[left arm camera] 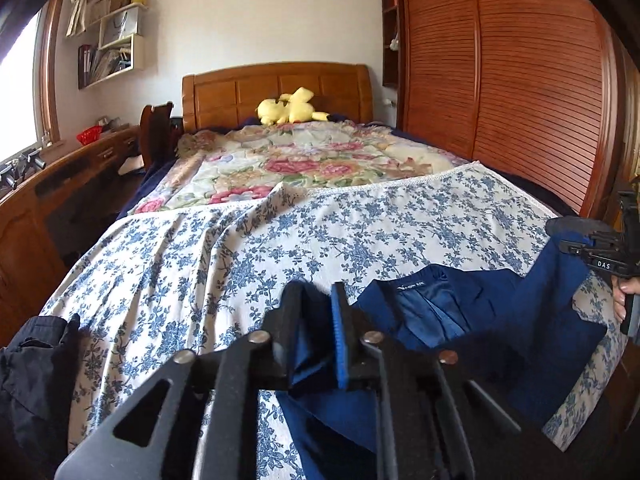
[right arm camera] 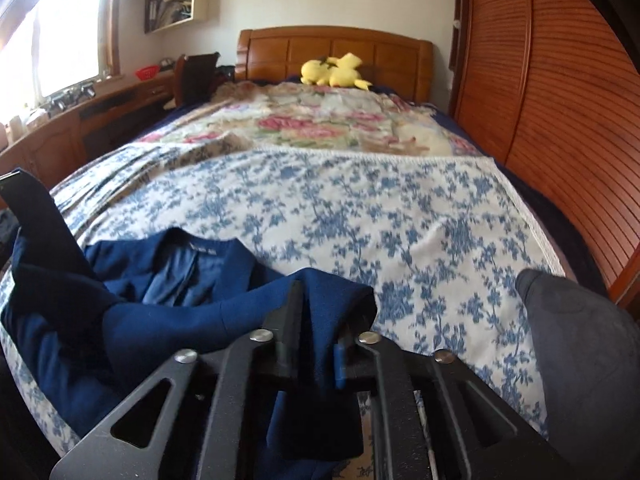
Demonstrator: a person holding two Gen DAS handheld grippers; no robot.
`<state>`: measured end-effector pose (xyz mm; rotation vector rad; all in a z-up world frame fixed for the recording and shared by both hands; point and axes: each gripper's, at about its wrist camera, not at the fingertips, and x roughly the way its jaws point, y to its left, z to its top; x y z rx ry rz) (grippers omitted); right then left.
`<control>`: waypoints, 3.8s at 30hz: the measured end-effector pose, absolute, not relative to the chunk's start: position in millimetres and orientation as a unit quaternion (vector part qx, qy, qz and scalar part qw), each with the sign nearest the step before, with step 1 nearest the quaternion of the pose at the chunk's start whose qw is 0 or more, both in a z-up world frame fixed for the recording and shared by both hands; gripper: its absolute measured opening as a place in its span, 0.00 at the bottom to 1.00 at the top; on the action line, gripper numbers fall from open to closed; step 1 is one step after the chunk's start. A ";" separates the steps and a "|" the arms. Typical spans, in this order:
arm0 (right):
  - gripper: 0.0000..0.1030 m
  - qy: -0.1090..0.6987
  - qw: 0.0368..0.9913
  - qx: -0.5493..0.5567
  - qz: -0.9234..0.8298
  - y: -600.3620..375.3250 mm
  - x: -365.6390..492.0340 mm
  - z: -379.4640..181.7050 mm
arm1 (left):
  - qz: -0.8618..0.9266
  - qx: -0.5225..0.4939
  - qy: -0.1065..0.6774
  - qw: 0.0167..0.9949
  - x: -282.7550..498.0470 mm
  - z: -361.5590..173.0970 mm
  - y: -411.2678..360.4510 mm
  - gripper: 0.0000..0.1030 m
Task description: Fold large clothes
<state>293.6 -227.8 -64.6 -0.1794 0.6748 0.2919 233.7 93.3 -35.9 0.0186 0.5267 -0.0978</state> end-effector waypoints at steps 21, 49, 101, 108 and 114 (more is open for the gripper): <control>0.53 0.390 0.883 -0.132 0.226 -124.8 262.4 -119.1 | -0.107 0.000 0.271 0.957 205.3 -94.2 101.7 0.35; 0.03 0.374 0.874 -0.251 0.180 -77.1 358.4 -97.6 | -0.098 -0.005 0.281 0.955 209.6 -103.0 112.8 0.35; 0.05 0.409 0.825 -0.261 0.289 35.9 355.2 -156.0 | -0.083 -0.011 0.283 0.956 212.1 -107.4 129.6 0.35; 0.29 0.390 0.866 -0.244 0.197 14.8 404.3 -133.3 | -0.096 -0.014 0.278 0.956 216.0 -103.9 120.7 0.35; 0.41 0.378 0.880 -0.216 0.188 -13.4 405.1 -105.7 | -0.111 -0.016 0.274 0.955 219.1 -99.2 108.2 0.35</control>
